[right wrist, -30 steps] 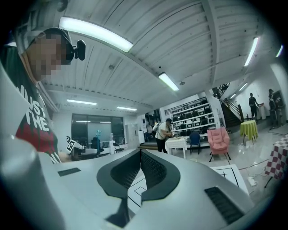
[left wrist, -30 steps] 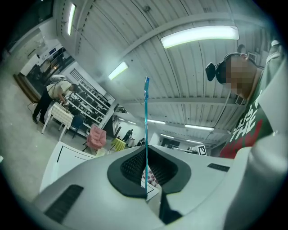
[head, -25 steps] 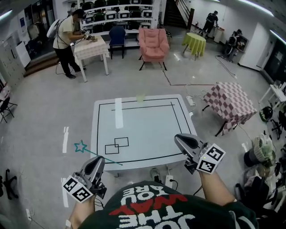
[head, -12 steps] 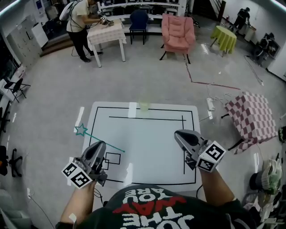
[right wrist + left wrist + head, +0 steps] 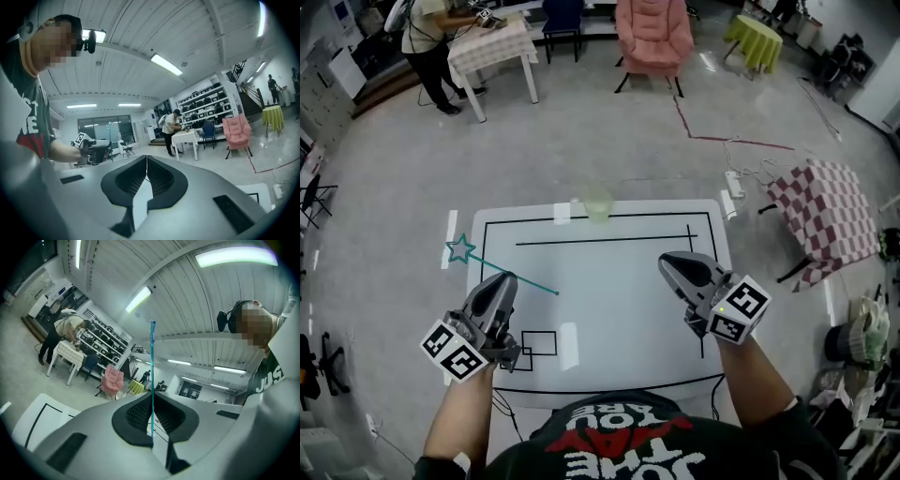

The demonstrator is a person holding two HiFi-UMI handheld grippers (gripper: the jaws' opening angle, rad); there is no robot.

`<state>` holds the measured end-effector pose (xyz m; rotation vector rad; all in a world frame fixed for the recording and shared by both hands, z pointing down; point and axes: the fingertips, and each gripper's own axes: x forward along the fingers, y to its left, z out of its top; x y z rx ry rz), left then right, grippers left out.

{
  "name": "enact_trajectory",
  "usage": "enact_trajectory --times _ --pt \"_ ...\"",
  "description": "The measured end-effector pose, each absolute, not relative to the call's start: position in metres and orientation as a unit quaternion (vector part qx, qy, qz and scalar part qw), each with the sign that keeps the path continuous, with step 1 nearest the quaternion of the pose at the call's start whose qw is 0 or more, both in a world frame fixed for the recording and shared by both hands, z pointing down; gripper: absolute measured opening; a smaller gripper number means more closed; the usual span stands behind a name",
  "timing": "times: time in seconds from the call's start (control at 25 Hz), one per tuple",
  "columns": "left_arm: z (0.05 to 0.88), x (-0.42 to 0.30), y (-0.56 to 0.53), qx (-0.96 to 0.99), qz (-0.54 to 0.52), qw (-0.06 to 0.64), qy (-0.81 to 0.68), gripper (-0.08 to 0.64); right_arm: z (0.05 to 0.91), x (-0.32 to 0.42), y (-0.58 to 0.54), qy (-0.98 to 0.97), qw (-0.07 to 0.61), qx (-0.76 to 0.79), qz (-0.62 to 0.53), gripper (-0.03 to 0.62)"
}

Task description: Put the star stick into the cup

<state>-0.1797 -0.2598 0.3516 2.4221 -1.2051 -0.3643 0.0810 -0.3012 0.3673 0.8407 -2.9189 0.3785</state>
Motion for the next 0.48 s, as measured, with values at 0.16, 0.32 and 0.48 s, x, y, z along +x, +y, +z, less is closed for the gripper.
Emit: enact_trajectory --times 0.16,0.32,0.48 --pt "0.364 -0.192 -0.292 0.877 -0.134 0.208 -0.412 0.018 0.377 0.064 -0.310 -0.947 0.049 0.290 0.126 0.034" --pt "0.377 -0.193 -0.323 0.882 -0.138 0.210 -0.399 0.018 0.384 0.051 -0.329 -0.947 0.050 0.294 0.120 0.034" --pt "0.383 -0.190 -0.350 0.888 -0.132 0.203 -0.391 0.018 0.385 0.040 -0.356 -0.950 0.055 0.291 0.100 0.034"
